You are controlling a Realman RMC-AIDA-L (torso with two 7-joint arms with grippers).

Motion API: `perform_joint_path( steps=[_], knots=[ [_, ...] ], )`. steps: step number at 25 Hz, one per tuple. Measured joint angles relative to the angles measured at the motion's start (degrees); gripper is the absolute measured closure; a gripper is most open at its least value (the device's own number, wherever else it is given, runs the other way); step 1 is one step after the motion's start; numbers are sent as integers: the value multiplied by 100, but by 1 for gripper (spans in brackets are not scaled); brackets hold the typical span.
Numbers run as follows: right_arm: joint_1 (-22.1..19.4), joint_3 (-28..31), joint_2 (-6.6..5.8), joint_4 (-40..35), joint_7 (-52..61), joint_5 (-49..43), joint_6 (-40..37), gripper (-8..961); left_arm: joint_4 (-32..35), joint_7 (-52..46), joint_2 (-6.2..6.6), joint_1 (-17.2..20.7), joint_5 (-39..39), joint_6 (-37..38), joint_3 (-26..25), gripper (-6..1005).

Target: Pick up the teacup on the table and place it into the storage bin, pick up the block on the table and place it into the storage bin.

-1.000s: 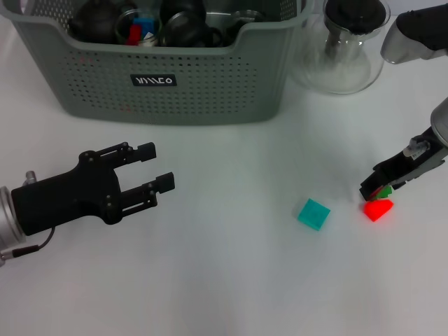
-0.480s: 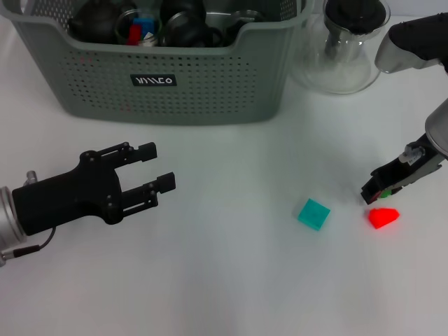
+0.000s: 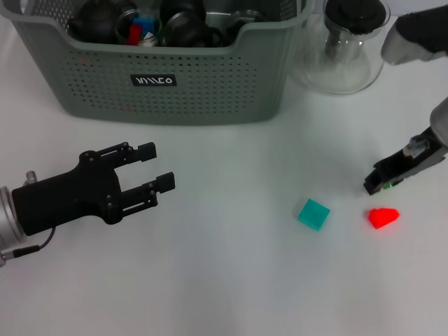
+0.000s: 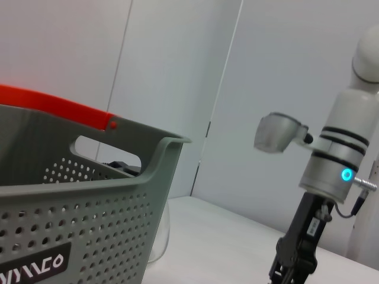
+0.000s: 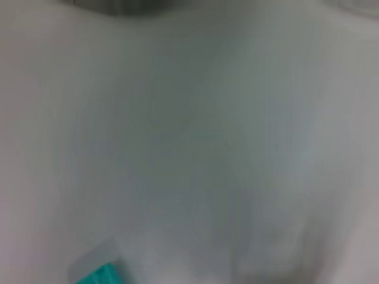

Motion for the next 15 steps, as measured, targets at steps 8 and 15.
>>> perform_joint_path(
  steps=[8,15],
  knots=[
    [-538,502,-28,-2403,-531,1272,-668,521,0,-9,21,25,0,-2,-195,342],
    [-318,1610,-60,-3122,-1431,3729,-853,520,0,-33,26,83,0,3,-302,342]
  ],
)
